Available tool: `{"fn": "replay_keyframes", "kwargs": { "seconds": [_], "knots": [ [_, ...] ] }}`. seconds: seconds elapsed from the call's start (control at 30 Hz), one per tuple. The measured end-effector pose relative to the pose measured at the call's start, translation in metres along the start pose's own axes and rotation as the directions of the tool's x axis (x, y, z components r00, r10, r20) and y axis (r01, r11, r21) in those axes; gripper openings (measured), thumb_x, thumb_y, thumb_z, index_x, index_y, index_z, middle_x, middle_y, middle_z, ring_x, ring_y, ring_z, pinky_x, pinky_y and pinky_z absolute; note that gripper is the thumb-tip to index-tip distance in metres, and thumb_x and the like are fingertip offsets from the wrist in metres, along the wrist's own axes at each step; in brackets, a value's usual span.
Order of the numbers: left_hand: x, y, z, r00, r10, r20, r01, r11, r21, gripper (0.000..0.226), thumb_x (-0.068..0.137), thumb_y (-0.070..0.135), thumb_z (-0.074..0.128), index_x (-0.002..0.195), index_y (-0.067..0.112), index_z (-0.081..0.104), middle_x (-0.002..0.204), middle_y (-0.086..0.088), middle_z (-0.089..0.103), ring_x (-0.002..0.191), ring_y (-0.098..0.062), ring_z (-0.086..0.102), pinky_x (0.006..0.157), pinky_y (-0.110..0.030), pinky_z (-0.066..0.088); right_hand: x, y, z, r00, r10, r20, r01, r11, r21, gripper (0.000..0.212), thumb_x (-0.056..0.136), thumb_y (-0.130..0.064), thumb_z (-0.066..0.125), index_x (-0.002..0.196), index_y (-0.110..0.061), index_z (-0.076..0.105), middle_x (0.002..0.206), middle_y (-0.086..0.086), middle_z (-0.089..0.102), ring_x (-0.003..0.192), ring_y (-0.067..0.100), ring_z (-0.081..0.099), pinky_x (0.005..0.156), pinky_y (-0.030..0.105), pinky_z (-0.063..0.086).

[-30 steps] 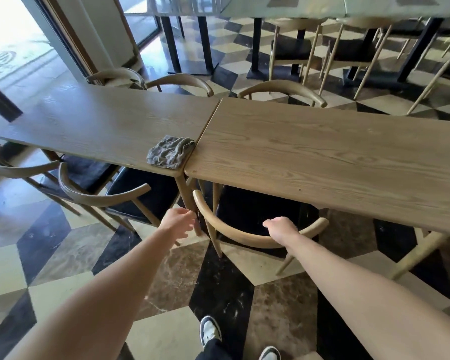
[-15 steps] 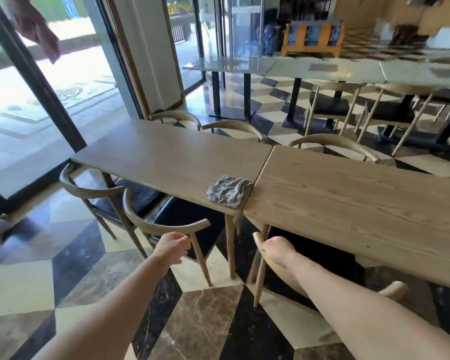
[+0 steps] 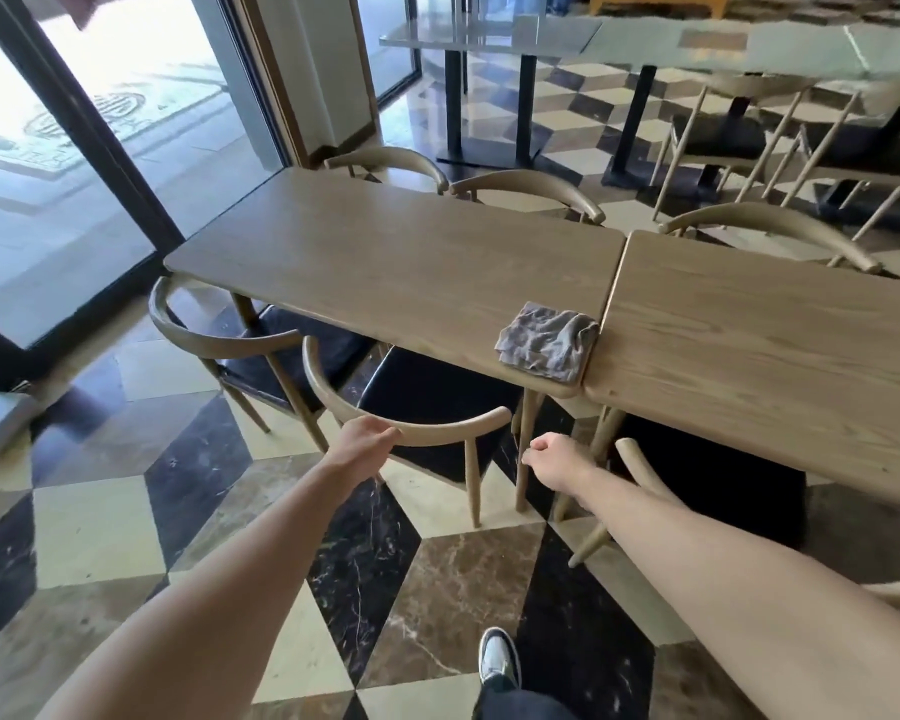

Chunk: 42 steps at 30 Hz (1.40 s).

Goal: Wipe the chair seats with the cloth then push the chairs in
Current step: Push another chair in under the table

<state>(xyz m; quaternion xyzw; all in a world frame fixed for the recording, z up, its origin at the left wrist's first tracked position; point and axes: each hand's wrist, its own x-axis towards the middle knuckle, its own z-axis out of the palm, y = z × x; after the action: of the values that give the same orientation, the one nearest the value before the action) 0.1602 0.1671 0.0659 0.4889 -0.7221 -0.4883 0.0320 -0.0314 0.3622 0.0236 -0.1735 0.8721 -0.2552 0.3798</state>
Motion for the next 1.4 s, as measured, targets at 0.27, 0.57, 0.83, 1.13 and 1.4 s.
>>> {"fn": "replay_keyframes", "kwargs": {
  "seconds": [0.27, 0.57, 0.83, 1.13, 1.4],
  "knots": [
    [0.06, -0.037, -0.045, 0.991, -0.097, 0.093, 0.076, 0.976, 0.205, 0.019, 0.08, 0.015, 0.078, 0.08, 0.024, 0.062, 0.089, -0.001, 0.063, 0.081, -0.013, 0.062, 0.066, -0.025, 0.051, 0.044, -0.039, 0.057, 0.997, 0.071, 0.044, -0.073, 0.996, 0.047, 0.053, 0.096, -0.041, 0.054, 0.145, -0.021, 0.05, 0.145, 0.005, 0.053, 0.128, 0.029, 0.053, 0.102, 0.036, 0.047],
    [0.132, -0.101, -0.13, 0.975, -0.091, 0.203, 0.039, 0.968, 0.247, 0.009, 0.083, 0.016, 0.074, 0.086, 0.014, 0.066, 0.081, -0.004, 0.063, 0.066, -0.014, 0.055, 0.059, -0.027, 0.048, 0.033, -0.092, 0.124, 0.99, 0.141, 0.019, -0.142, 0.988, 0.059, 0.056, 0.095, -0.042, 0.053, 0.144, -0.017, 0.048, 0.133, 0.005, 0.057, 0.115, 0.026, 0.058, 0.099, 0.041, 0.048],
    [0.146, -0.131, -0.21, 0.942, 0.073, 0.328, -0.189, 0.923, 0.335, 0.026, 0.075, 0.028, 0.078, 0.096, 0.022, 0.064, 0.08, 0.001, 0.066, 0.068, -0.013, 0.062, 0.058, -0.027, 0.047, -0.052, -0.147, 0.202, 0.969, 0.201, -0.142, -0.191, 0.978, 0.082, 0.073, 0.094, -0.057, 0.052, 0.155, -0.023, 0.032, 0.157, 0.008, 0.038, 0.141, 0.031, 0.04, 0.113, 0.047, 0.037],
    [0.125, -0.064, -0.25, 0.845, 0.378, 0.378, -0.521, 0.742, 0.423, 0.066, 0.082, 0.054, 0.066, 0.139, 0.026, 0.048, 0.105, -0.002, 0.063, 0.078, -0.013, 0.063, 0.059, -0.028, 0.047, -0.135, -0.183, 0.166, 0.907, 0.152, -0.392, -0.162, 0.987, 0.008, 0.082, 0.092, -0.065, 0.048, 0.158, -0.024, 0.025, 0.161, 0.008, 0.032, 0.148, 0.031, 0.029, 0.117, 0.05, 0.029],
    [0.075, -0.035, -0.237, 0.801, 0.462, 0.382, -0.592, 0.71, 0.382, 0.067, 0.085, 0.06, 0.062, 0.14, 0.024, 0.048, 0.085, 0.01, 0.058, 0.069, -0.007, 0.051, 0.056, -0.024, 0.034, -0.184, -0.18, 0.158, 0.884, 0.171, -0.436, -0.195, 0.981, -0.011, 0.089, 0.082, -0.072, 0.044, 0.156, -0.026, 0.027, 0.16, 0.007, 0.033, 0.146, 0.032, 0.031, 0.116, 0.056, 0.03]
  ]
}}
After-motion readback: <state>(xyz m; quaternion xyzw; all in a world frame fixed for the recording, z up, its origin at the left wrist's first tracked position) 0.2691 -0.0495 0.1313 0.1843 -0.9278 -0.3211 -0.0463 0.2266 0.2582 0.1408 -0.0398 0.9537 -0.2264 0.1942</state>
